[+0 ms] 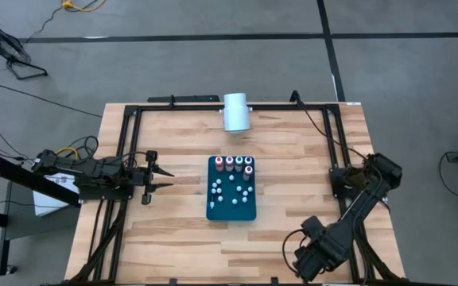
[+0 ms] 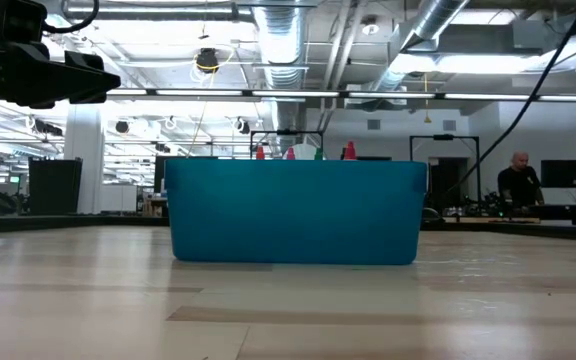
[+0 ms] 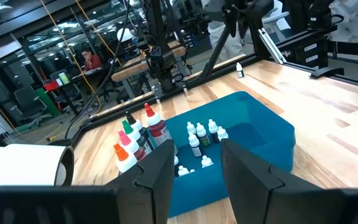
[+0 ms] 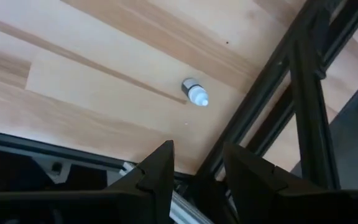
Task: Pick & Place food coloring
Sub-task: Put the small black food coloring bottle into the blue bin
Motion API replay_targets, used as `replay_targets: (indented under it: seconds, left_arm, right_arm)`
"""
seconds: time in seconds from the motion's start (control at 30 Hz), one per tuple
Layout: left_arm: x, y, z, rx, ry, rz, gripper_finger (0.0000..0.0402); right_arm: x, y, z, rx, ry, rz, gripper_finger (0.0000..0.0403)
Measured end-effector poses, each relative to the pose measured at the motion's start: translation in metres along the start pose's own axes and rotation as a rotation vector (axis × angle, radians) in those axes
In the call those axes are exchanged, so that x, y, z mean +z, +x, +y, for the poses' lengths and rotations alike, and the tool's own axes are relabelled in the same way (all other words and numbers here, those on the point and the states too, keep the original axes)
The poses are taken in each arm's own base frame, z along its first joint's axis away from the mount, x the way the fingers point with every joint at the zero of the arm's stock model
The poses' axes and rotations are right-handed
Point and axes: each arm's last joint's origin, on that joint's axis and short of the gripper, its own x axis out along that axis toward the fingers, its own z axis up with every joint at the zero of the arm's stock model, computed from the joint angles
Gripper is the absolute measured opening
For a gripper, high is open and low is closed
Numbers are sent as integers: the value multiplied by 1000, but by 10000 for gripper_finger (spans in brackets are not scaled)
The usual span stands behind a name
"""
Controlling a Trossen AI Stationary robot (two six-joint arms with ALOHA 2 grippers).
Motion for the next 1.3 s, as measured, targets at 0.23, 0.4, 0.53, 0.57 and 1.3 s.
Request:
replay_targets:
  seconds: [0.23,0.4,0.53,0.57,1.3]
  left_arm:
    - [0,0,0,0,-1,0,123]
    - [0,0,0,0,-1,0,123]
    - [0,0,0,0,0,0,123]
    - [0,0,0,0,0,0,123]
    - [0,0,0,0,-1,0,123]
  right_arm:
    - [-2,21,-4,55,-21,4,130]
    - [0,42,-15,89,-8,14,130]
    - [2,55,-24,116,-13,24,130]
    - [2,58,-26,122,-17,26,130]
    - [9,109,-32,161,-68,39,130]
